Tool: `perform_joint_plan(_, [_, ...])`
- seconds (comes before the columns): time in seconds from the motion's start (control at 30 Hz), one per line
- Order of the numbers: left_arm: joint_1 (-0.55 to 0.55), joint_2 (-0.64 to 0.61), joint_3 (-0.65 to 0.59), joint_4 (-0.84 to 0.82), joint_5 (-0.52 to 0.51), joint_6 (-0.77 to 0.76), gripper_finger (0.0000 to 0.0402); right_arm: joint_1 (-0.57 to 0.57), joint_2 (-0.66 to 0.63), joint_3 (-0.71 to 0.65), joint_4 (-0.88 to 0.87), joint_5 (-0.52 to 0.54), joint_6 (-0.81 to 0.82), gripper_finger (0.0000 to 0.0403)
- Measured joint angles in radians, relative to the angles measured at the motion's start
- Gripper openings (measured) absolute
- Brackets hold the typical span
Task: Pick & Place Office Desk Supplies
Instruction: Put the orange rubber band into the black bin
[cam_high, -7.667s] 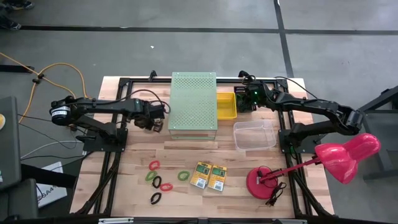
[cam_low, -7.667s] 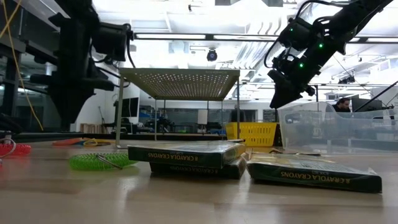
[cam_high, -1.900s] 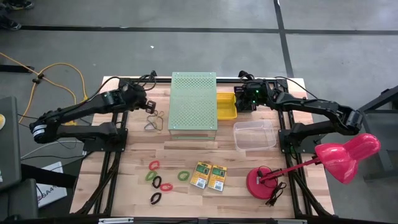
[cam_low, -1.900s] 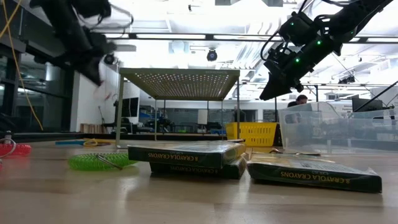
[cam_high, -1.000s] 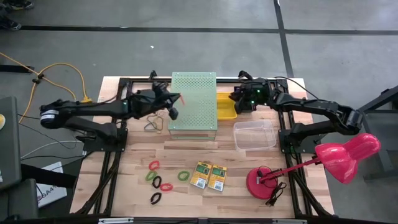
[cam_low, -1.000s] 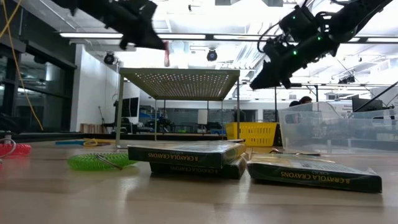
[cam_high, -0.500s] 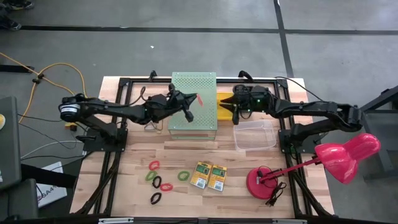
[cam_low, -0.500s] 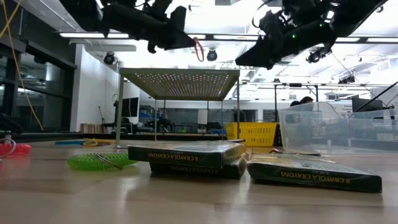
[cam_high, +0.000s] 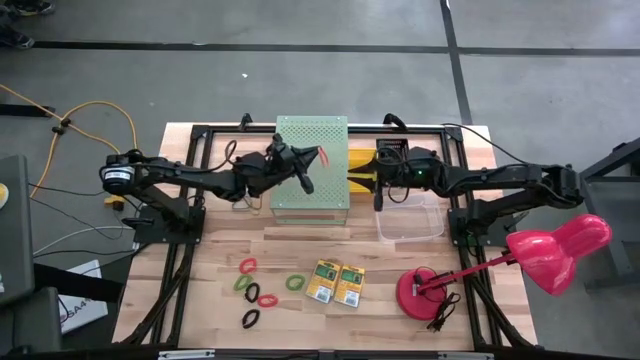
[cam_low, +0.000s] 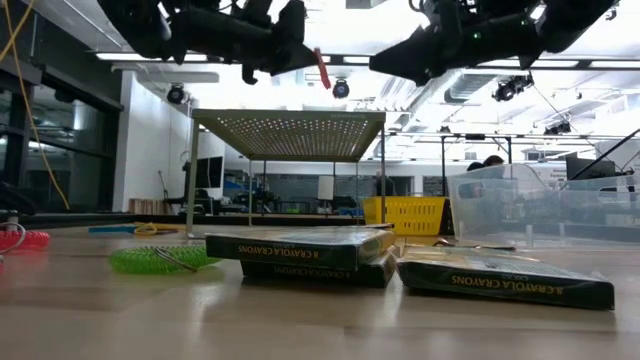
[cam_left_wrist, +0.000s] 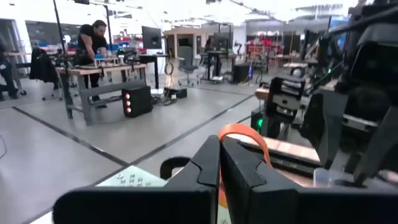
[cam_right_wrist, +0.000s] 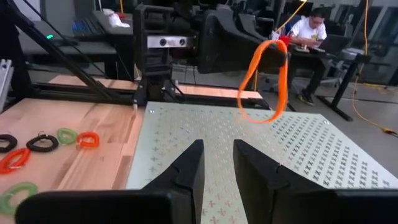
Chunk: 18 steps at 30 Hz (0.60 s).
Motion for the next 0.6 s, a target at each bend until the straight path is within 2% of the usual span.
perform_joint_plan(0.17, [-0.001, 0.046, 0.015, 0.041, 0.063, -0.035, 0.0001, -0.001, 0.021, 0.0, 0.016, 0.0, -0.005, 0.0074])
perform_joint_plan(0.6, [-0.024, 0.147, 0.129, 0.039, 0.064, 0.022, 0.0001, -0.001, 0.066, 0.0, 0.058, 0.008, -0.045, 0.0074])
